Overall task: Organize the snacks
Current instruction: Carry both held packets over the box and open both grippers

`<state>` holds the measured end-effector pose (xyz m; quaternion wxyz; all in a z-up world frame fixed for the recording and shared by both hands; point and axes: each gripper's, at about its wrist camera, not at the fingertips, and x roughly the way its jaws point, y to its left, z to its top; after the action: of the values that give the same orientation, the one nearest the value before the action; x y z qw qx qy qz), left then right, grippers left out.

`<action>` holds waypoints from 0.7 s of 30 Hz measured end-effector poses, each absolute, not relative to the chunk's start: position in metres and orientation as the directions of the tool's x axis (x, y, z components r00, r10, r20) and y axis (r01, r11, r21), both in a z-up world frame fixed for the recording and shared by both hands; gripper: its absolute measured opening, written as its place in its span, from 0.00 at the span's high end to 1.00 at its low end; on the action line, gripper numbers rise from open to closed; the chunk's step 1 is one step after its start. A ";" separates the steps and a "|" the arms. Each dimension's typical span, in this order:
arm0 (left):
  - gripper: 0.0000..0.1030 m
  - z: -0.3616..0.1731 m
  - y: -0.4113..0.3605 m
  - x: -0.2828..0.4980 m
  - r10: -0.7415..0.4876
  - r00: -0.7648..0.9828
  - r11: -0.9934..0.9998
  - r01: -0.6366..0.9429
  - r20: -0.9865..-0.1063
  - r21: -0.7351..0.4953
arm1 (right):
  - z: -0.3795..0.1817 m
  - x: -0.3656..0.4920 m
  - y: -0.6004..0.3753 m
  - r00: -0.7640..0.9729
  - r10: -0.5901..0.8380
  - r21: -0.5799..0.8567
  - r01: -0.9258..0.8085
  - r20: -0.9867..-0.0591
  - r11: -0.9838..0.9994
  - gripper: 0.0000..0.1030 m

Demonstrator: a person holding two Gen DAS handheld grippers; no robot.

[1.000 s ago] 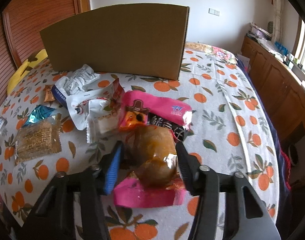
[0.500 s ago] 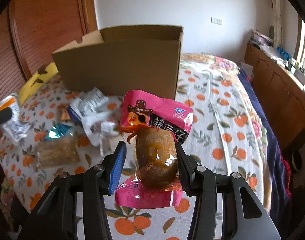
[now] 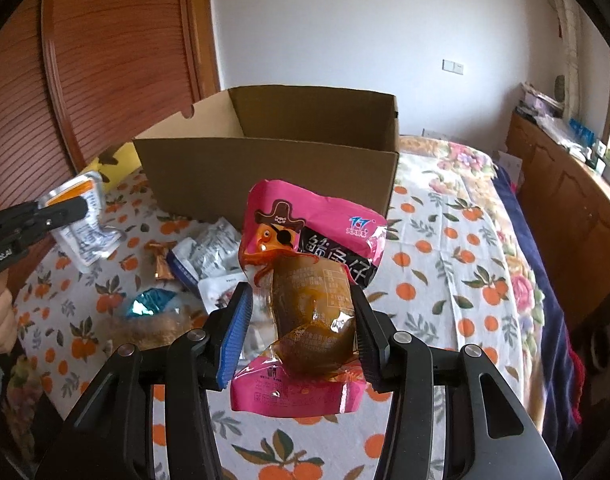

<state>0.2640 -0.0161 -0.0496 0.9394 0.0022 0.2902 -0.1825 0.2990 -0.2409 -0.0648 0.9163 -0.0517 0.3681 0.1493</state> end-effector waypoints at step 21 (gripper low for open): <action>0.91 0.007 -0.025 0.324 -0.410 0.807 0.908 0.405 -0.425 -0.108 | -0.013 0.343 -0.209 0.729 0.282 -0.025 -0.380 -0.623 0.925 0.53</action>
<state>0.3240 -0.0252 0.0073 0.9505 -0.0059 0.2249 -0.2144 0.3430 -0.2094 -0.0126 0.9267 -0.0757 0.3217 0.1787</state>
